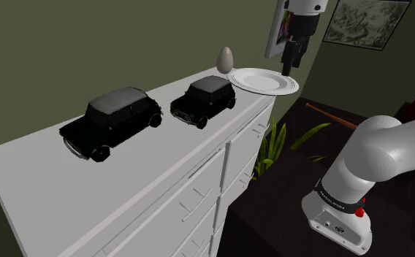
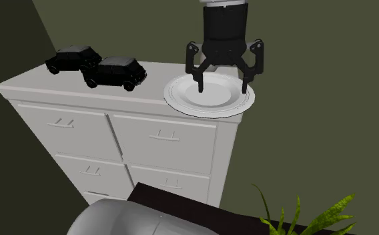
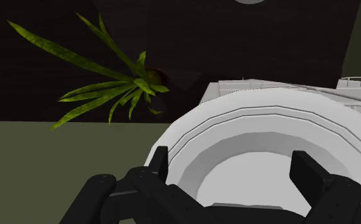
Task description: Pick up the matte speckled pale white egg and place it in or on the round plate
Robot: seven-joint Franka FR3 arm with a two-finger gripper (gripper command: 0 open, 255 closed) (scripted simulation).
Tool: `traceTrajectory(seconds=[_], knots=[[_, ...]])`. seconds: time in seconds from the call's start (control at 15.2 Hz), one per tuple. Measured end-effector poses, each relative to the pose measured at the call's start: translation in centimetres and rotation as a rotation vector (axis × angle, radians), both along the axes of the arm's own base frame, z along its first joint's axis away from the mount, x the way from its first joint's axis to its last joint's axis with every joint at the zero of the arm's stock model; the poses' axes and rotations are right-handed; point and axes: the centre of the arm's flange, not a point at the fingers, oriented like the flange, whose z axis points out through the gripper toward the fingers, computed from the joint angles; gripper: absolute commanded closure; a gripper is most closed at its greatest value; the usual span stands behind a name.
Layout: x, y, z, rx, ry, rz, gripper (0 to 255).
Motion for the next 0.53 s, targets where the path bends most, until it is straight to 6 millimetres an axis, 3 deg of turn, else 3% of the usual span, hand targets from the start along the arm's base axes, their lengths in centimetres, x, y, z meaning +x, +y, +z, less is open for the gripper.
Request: traceTrajectory(seconds=[0.2,0.53], knots=[[1.4,0.2,0.6,-0.008,0.000,0.036,0],[7.1,2.3,1.9,-0.038,0.000,0.179,0]])
